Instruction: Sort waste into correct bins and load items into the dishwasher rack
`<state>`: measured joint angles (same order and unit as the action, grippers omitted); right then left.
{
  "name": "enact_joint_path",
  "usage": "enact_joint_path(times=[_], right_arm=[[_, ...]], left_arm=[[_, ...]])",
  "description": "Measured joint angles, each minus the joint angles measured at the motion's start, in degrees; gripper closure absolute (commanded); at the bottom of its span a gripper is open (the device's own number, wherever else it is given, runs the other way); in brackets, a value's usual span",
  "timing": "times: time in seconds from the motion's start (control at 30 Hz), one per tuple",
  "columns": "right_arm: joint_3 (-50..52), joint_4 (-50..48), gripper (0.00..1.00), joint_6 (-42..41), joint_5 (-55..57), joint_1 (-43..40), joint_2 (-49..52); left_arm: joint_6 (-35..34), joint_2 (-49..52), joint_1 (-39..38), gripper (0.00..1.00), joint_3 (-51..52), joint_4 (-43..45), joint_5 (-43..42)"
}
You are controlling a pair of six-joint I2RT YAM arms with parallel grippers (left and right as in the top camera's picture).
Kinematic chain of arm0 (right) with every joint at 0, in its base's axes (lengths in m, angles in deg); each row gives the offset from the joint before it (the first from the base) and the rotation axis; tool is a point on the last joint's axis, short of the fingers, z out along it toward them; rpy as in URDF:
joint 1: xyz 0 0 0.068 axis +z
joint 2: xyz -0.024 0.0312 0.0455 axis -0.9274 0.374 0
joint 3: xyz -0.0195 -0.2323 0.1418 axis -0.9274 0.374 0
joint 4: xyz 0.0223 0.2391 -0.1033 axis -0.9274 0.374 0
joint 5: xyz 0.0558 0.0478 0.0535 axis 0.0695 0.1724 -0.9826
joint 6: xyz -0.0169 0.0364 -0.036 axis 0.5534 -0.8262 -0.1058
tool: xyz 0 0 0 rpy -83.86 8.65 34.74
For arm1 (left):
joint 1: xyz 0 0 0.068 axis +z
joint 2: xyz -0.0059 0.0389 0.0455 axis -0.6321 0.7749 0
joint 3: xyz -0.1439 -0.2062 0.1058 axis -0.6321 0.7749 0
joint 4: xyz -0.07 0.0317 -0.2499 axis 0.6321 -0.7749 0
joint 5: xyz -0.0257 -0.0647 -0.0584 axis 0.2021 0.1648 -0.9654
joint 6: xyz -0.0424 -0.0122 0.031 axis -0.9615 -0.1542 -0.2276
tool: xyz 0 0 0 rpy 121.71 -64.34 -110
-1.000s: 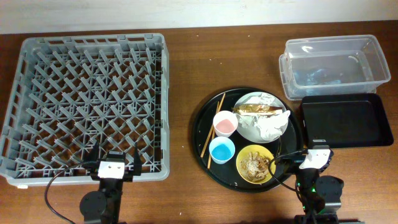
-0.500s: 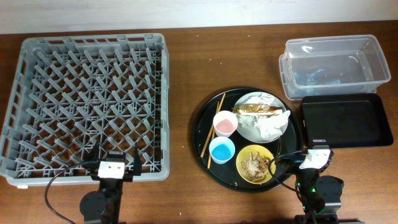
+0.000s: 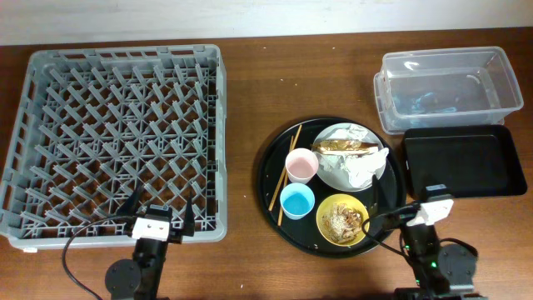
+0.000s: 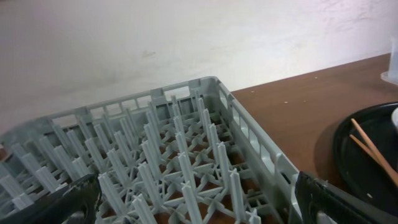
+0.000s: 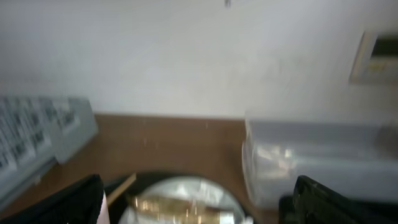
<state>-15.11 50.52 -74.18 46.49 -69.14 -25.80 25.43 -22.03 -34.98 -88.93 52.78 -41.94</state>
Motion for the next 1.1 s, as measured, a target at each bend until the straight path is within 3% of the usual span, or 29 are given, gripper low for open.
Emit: enact_joint_path(times=[0.13, 0.27, 0.4, 0.5, 0.57, 0.67, 0.73, 0.83, 0.93, 1.1], right_arm=[[-9.57, 8.72, 0.02, 0.90, -0.35, 0.02, 0.04], [-20.76, 18.45, 0.02, 2.01, -0.74, 0.02, 4.68], [-39.26, 35.08, 0.02, 2.19, -2.47, 0.02, 23.78], [-55.76, 48.43, 0.02, 2.19, -6.75, 0.04, 41.72], [-60.63, 48.89, 0.02, 2.21, -13.94, 0.04, 51.08], [-60.89, 47.76, 0.02, 2.16, -29.90, 0.09, 64.02], [-60.96, 47.87, 0.01, -4.15, -31.80, 0.09, 72.98], [-61.11, 52.59, 0.02, -29.79, -7.19, 3.98, 77.18], [-61.13, 49.79, 0.02, -45.11, 10.69, 12.74, 79.60], [-61.29, 41.29, 0.02, -52.39, 16.61, 14.97, 95.86]], left_arm=[[-0.39, 1.14, 0.00, 0.01, -6.99, -4.90, -0.85], [-0.50, 12.09, 0.00, 0.01, -20.11, -11.89, -2.36], [-0.72, 32.04, -0.04, 0.01, -40.28, -24.48, -3.48], [-0.70, 50.38, -0.09, 0.01, -57.90, -39.39, -3.63], [-0.70, 61.53, -0.20, 0.01, -69.22, -44.94, -3.63], [-0.70, 70.82, -0.20, 0.01, -73.48, -46.38, -3.65], [-0.70, 77.22, -0.22, 0.01, -73.61, -46.93, -3.82], [-0.70, 82.73, -0.20, 0.01, -73.61, -47.47, -5.16], [-0.70, 83.34, -0.20, 0.01, -73.61, -47.45, -5.55], [-0.70, 83.38, -0.20, 0.01, -73.64, -47.98, -5.57]])
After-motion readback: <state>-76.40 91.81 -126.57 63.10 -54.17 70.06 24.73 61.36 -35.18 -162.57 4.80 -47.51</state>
